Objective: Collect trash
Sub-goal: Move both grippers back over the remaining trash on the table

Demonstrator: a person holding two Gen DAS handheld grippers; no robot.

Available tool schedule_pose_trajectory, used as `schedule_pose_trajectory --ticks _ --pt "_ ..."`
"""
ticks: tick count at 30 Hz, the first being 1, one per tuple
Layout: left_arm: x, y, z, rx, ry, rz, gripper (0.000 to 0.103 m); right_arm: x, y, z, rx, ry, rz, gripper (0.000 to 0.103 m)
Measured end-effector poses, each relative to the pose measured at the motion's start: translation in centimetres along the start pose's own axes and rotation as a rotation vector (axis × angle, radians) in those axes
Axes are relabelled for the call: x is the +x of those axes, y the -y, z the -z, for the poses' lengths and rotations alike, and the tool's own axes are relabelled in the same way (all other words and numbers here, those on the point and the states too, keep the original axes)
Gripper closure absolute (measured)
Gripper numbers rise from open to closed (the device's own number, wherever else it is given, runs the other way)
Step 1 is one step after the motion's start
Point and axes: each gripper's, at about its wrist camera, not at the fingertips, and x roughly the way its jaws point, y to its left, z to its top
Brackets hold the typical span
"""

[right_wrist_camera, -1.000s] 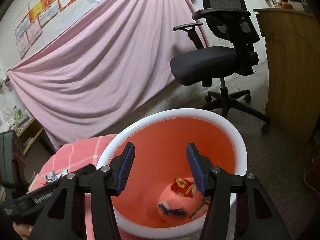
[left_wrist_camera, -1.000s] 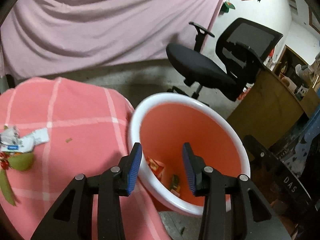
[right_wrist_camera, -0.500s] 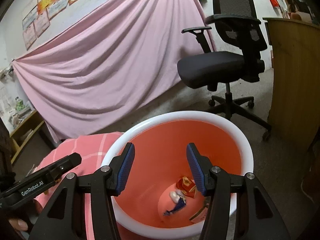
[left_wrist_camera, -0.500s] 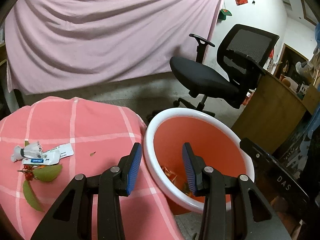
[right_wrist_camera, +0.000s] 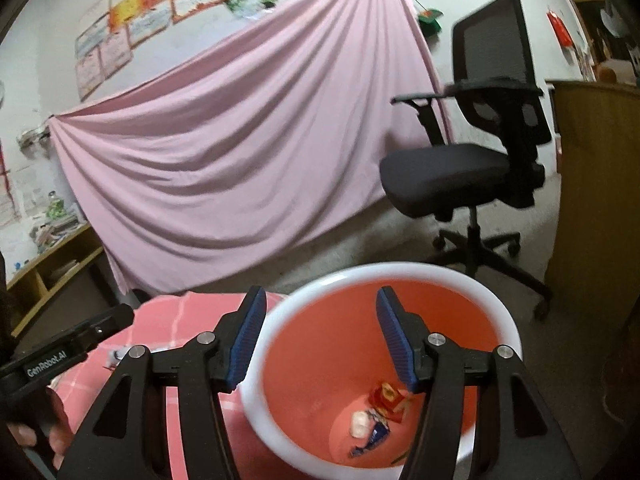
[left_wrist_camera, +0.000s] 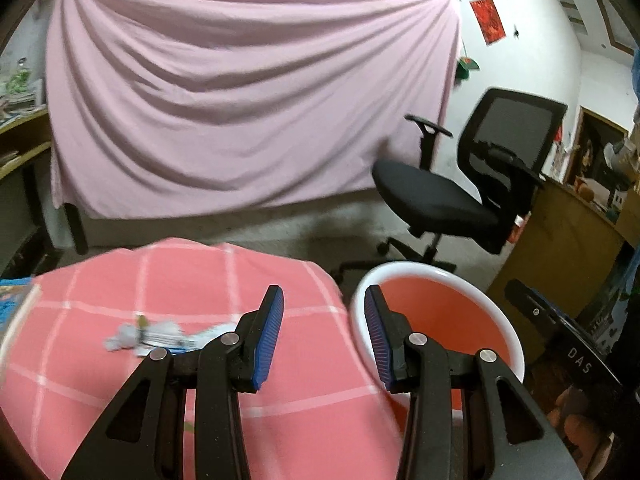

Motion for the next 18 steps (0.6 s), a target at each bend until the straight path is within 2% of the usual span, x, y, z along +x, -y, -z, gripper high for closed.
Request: schedule_pose_trajectory --ticks 2,5,7,12,15,16,18 --pt "-1.3 -1.2 0.0 -0.01 0.029 -0.02 0.059 -0.2 -1.1 -0.1 -0.023 0.026 -0.02 0.046" --pt "-3.3 -3.1 0.0 -0.017 0.084 -0.061 0.058 -0.6 -3.1 -0.1 -0.062 0.078 -0.06 0.04" --pt "-4.7 -4.3 0.2 -0.02 0.119 -0.088 0.058 -0.7 -4.2 -0.2 -0.072 0.104 -0.093 0.04" --pt "-7.7 -7.9 1.1 -0.046 0.178 -0.143 0.046 -0.7 -7.2 0.2 -0.107 0.155 -0.157 0.039" --pt "-9.1 -9.6 1.7 -0.043 0.207 -0.166 0.043 -0.6 -9.1 0.5 -0.136 0.162 -0.19 0.03" --pt "-9.6 -10.2 2.0 -0.041 0.218 -0.175 0.04 -0.5 -9.9 0.6 -0.149 0.165 -0.208 0.029" --pt "-10.7 -11.4 2.6 -0.047 0.241 -0.201 0.022 -0.7 -11.1 0.8 -0.171 0.17 -0.233 0.027"
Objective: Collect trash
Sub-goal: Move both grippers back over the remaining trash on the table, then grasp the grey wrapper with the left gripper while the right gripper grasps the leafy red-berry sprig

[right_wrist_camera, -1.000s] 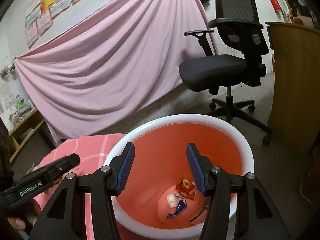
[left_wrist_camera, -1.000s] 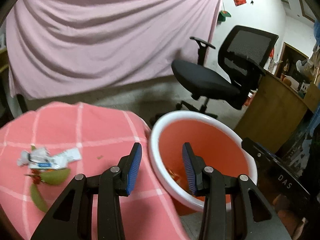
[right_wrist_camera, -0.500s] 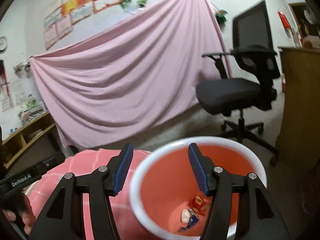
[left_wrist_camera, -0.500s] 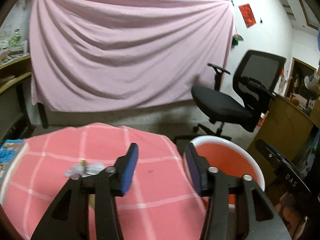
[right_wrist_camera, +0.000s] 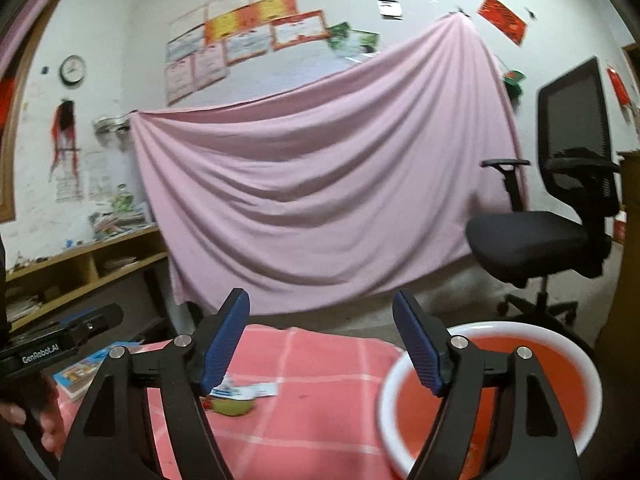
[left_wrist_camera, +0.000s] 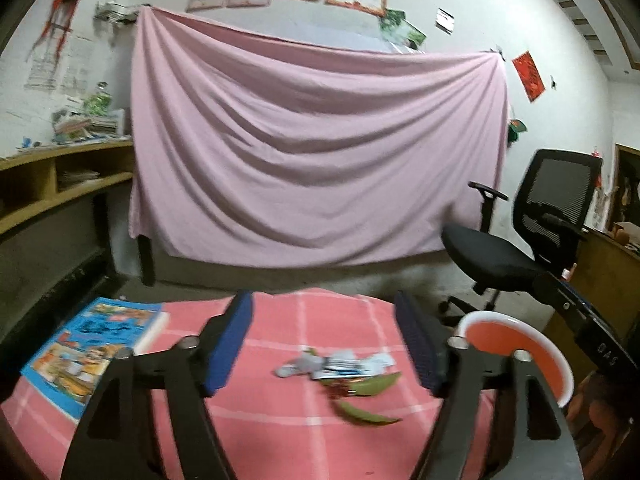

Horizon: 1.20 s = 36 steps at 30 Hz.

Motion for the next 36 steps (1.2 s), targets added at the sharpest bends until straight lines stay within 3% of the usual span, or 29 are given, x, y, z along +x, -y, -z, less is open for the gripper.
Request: schedule_pose_trajectory --ticks 4,6,11,18,24,29,34,36 --pt "-2.0 -2.5 0.9 -0.031 0.076 -0.032 0.004 0.1 -2.1 0.3 -0.036 0.027 -0.025 0.012" --pt "-2.7 -3.5 1.4 -0.039 0.105 -0.041 0.002 0.2 -2.9 0.4 -0.049 0.033 -0.034 0.0" --pt "-4.0 -5.8 2.5 -0.044 0.161 -0.073 0.002 0.4 -5.0 1.1 -0.133 0.046 -0.051 0.0" --pt "-3.2 -6.8 3.0 -0.025 0.152 -0.098 0.002 1.1 -7.6 2.6 -0.26 0.023 -0.051 0.0" --pt "-0.6 -7.6 3.0 0.025 0.054 -0.178 0.002 3.1 -8.5 3.4 -0.276 -0.085 -0.046 0.0" --pt "2.0 -9.1 3.4 -0.039 -0.076 -0.205 0.002 5.5 -9.4 4.4 -0.302 -0.227 -0.041 0.0" --pt "3.8 -10.2 4.3 -0.097 -0.191 -0.26 0.002 7.7 -9.4 5.4 -0.232 -0.381 -0.105 0.0" --pt "4.3 -10.5 4.6 -0.111 -0.226 -0.259 0.002 8.6 -9.5 5.8 -0.217 -0.434 -0.116 0.007"
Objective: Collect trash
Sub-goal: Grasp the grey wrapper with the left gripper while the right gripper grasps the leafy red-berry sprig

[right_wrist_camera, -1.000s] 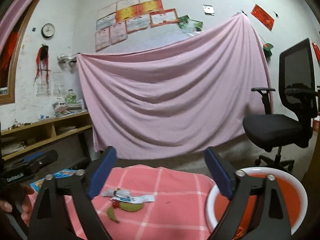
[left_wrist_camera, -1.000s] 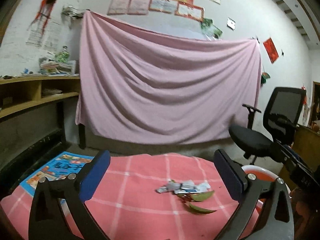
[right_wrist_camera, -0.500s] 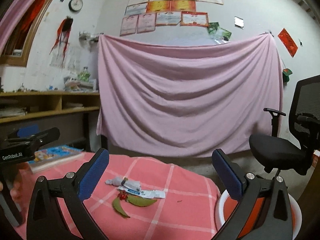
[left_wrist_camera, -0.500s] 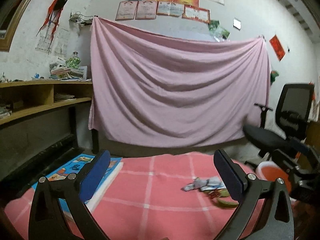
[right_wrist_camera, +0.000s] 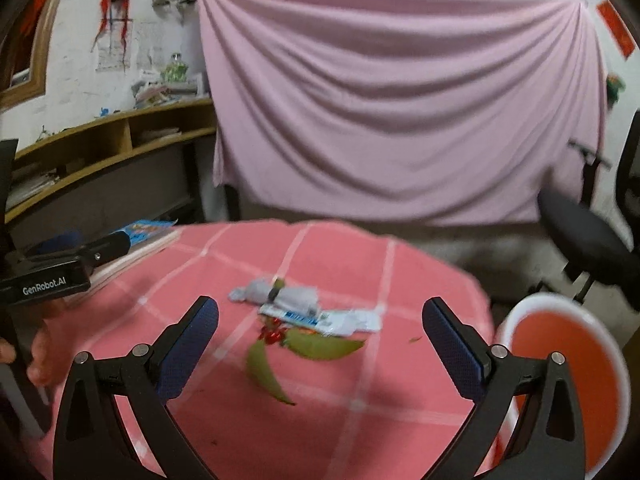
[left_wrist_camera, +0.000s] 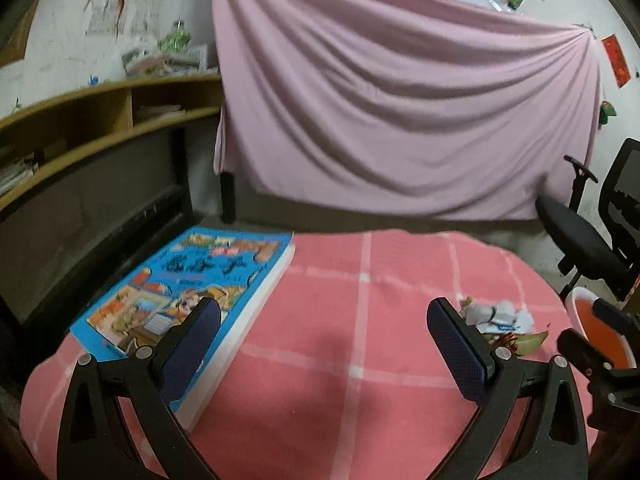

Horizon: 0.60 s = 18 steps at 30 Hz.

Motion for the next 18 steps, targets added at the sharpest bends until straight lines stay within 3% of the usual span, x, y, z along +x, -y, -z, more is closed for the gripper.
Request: schedule_pose_trajectory --ticks 4,8,13,15,18 --pt "0.8 -0.1 0.2 0.002 -0.05 0.042 0.008 2.1 -0.5 0.2 -0.005 -0.106 -0.032 0.019" --pt "1.8 0.4 0.4 0.025 -0.111 0.061 0.031 3.4 -0.8 0.2 -0.016 -0.173 -0.047 0.035" --pt "2.9 1.2 0.8 0.054 -0.171 0.096 0.042 4.8 -0.8 0.2 -0.021 -0.232 -0.087 0.066" --pt "3.4 1.6 0.9 0.063 -0.189 0.12 0.047 4.9 -0.6 0.2 -0.017 -0.239 -0.109 0.084" --pt "4.2 2.2 0.8 0.066 -0.214 0.16 0.049 4.3 -0.2 0.3 -0.008 -0.225 -0.129 0.094"
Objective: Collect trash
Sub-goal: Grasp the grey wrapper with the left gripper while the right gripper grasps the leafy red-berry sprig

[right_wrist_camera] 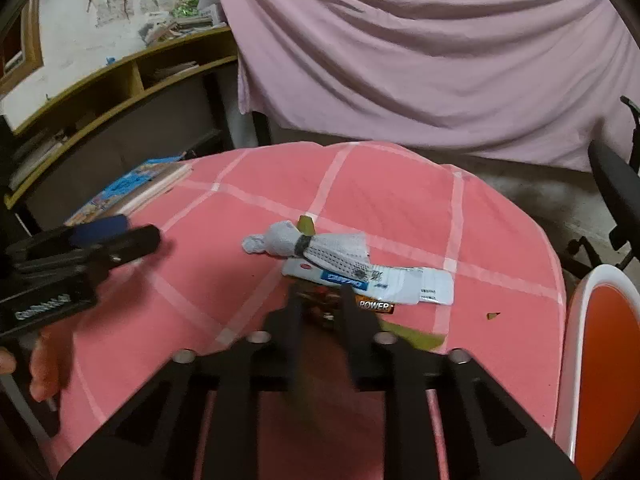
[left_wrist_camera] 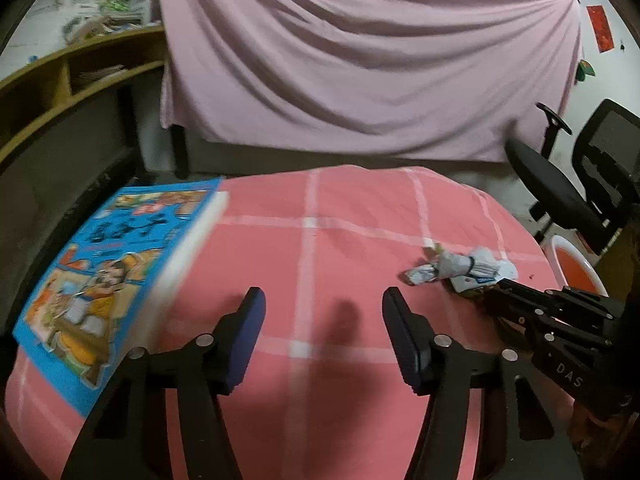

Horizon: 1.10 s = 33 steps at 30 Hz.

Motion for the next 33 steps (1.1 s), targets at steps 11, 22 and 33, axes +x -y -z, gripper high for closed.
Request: schedule_pose_trajectory --ticks 11,22,33 --pt "1.8 1.5 -1.2 -0.025 -0.037 0.132 0.049 -2.3 3.0 1.2 0.036 0.036 0.084 0.095" --pt "2.5 3.4 -1.2 0.009 -0.091 0.28 0.049 -4.0 5.8 2.3 0.087 0.056 0.1 0.095" --pt "4.4 5.8 -2.1 0.014 -0.147 0.318 0.075 -4.4 7.2 2.7 0.149 0.07 0.089 0.093"
